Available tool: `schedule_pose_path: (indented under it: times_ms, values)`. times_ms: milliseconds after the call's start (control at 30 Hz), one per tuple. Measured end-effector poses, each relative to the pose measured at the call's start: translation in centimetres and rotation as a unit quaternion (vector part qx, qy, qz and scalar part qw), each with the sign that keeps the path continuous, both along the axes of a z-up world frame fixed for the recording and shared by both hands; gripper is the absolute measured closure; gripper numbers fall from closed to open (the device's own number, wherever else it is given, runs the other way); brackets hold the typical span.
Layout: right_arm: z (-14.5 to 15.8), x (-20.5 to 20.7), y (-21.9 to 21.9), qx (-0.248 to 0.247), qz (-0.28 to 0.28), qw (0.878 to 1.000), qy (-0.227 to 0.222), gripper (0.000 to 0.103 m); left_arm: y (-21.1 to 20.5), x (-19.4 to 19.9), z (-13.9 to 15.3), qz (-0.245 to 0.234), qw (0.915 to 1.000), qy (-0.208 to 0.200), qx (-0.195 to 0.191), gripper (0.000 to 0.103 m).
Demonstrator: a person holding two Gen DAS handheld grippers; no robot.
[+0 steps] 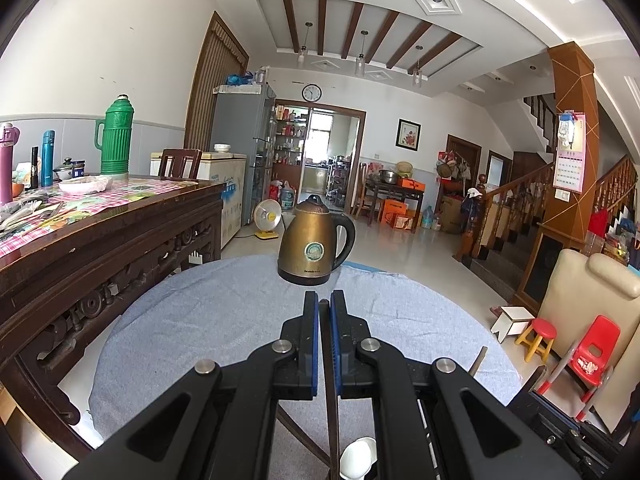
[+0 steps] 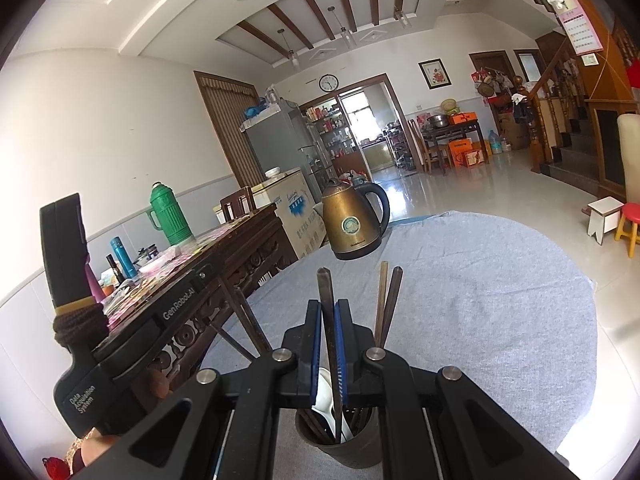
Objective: Organize utensils
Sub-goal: 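Open both tools and pull them back from the black holder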
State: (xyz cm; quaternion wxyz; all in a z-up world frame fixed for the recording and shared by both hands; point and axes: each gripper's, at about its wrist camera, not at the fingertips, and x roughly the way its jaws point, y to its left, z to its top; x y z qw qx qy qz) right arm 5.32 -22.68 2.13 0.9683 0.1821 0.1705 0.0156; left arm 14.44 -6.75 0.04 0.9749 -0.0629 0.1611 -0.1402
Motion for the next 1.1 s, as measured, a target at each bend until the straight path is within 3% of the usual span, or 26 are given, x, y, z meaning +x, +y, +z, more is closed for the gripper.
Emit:
schedule_pose_path:
  times_ms: [600,700,733,767,867,900,1100]
  values:
    - [0.1,-0.4,0.5,0.008,0.026,1.0,0.013,0.092,0.6,-0.5,-0.2,-0.007,0.9999,0.014,0.005,0.096]
    - [0.1,-0.4,0.2,0.018,0.029,0.999,0.02,0.09,1.2,-0.9,0.1,-0.006,0.9998,0.018,0.009,0.072]
    - [0.2,-0.6,-0.2,0.024,0.025,0.999,0.019,0.089,1.4,-1.2,0.2,-0.006,0.9997,0.019,0.011,0.051]
    - [0.2,-0.7,-0.6,0.032,0.025,0.999,0.018,0.084,1.7,-1.4,0.3,-0.006,0.9997,0.019,0.011,0.04]
    - [0.4,-1.4,-2.0,0.061,0.014,0.998,0.009,0.062,2.5,-2.6,0.8,0.0,0.9999,0.009,0.012,0.037]
    - [0.5,-1.7,-2.3,0.063,0.008,0.998,0.005,0.058,2.7,-2.8,0.9,-0.002,0.9998,0.01,0.016,0.035]
    - [1.4,-3.6,-3.0,0.059,-0.009,0.998,-0.021,0.058,2.8,-5.4,1.4,-0.007,0.9983,0.019,0.055,0.024]
